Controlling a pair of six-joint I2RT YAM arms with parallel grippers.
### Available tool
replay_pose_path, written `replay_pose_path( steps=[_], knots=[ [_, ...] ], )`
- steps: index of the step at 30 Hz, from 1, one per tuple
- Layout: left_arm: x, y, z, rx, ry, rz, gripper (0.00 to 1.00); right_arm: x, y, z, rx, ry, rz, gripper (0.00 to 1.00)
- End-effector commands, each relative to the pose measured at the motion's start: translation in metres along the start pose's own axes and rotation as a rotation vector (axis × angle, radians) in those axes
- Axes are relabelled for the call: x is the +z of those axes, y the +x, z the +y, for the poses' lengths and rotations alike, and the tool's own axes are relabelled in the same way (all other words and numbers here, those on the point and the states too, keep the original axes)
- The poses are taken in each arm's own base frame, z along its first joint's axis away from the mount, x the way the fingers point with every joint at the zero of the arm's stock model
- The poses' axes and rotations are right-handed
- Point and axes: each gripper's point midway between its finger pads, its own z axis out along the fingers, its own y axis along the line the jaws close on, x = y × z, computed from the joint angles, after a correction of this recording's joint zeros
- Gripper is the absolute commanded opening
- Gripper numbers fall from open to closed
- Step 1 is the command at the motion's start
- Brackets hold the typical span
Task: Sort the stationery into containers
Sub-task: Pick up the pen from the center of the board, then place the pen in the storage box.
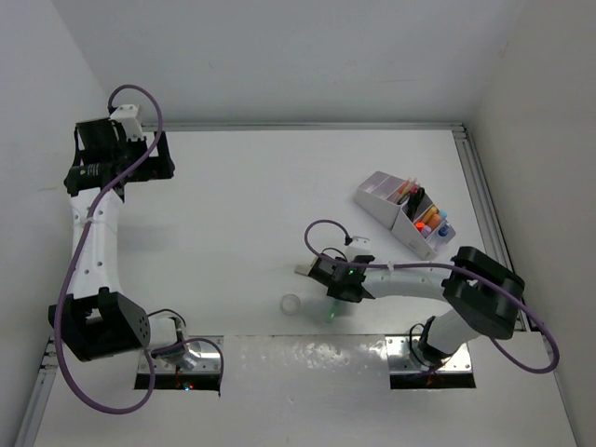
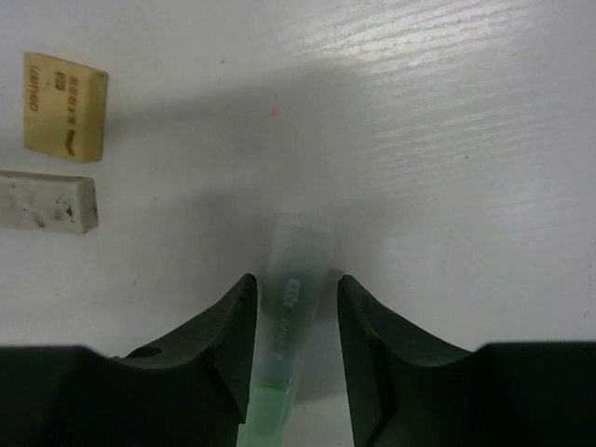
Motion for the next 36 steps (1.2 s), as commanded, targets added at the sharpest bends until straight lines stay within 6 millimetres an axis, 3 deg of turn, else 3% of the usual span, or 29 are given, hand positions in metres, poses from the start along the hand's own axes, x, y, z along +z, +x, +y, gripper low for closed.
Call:
replay_pose_path(
  steps=[1,8,11,14,15,17,18,19,20,21,22,24,26,27,29,30,36],
  knots=[
    [-0.001,-0.011,-0.005,0.012,0.02,-0.047,1.0,0.004,-0.002,0.012,0.03,-0.043,-0.003,0.38],
    [-0.002,-0.012,-0.003,0.017,0.006,-0.046,1.0,0.011,0.0,0.0,0.043,-0.036,0.022,0.16],
    [0.0,-0.011,-0.002,0.013,0.005,-0.04,1.0,0.004,-0.017,-0.003,0.015,-0.056,-0.017,0.02],
    [0.0,-0.013,-0.001,0.012,0.004,-0.042,1.0,-0.019,-0.064,0.0,-0.063,-0.082,-0.186,0.0],
    [0.001,-0.013,-0.001,0.012,0.005,-0.04,1.0,-0.034,-0.091,-0.002,-0.051,-0.089,-0.289,0.0],
    [0.002,-0.013,0.001,0.012,0.003,-0.038,1.0,-0.055,-0.128,-0.003,-0.097,-0.102,-0.415,0.0],
    [0.002,-0.015,0.0,0.012,0.004,-0.041,1.0,-0.061,-0.146,-0.011,-0.084,-0.085,-0.469,0.0],
    [0.003,-0.013,0.001,0.009,0.003,-0.035,1.0,-0.084,-0.177,-0.012,-0.087,-0.122,-0.587,0.0],
    [0.004,-0.014,0.002,0.01,0.002,-0.035,1.0,-0.088,-0.188,-0.02,-0.095,-0.11,-0.637,0.0],
    [0.003,-0.015,0.001,0.012,0.003,-0.038,1.0,-0.092,-0.206,-0.035,-0.073,-0.08,-0.692,0.0],
    [0.005,-0.014,0.001,0.01,0.003,-0.033,1.0,-0.111,-0.23,-0.047,-0.045,-0.062,-0.796,0.0],
    [0.005,-0.015,0.002,0.014,0.001,-0.034,1.0,-0.109,-0.252,-0.086,0.02,0.04,-0.861,0.0],
    [0.006,-0.014,0.003,0.012,0.001,-0.029,1.0,-0.111,-0.267,-0.104,0.021,0.052,-0.925,0.0],
    [0.006,-0.015,0.003,0.012,-0.001,-0.028,1.0,-0.107,-0.276,-0.123,0.04,0.087,-0.937,0.0],
    [0.007,-0.016,0.004,0.012,-0.004,-0.027,1.0,-0.105,-0.288,-0.118,-0.017,0.001,-0.963,0.0],
    [0.008,-0.015,0.005,0.011,-0.004,-0.024,1.0,-0.101,-0.295,-0.132,-0.01,0.023,-0.965,0.0],
    [0.009,-0.016,0.009,-0.001,-0.006,-0.022,1.0,-0.089,-0.317,-0.148,-0.04,-0.091,-1.039,0.0]
  ],
)
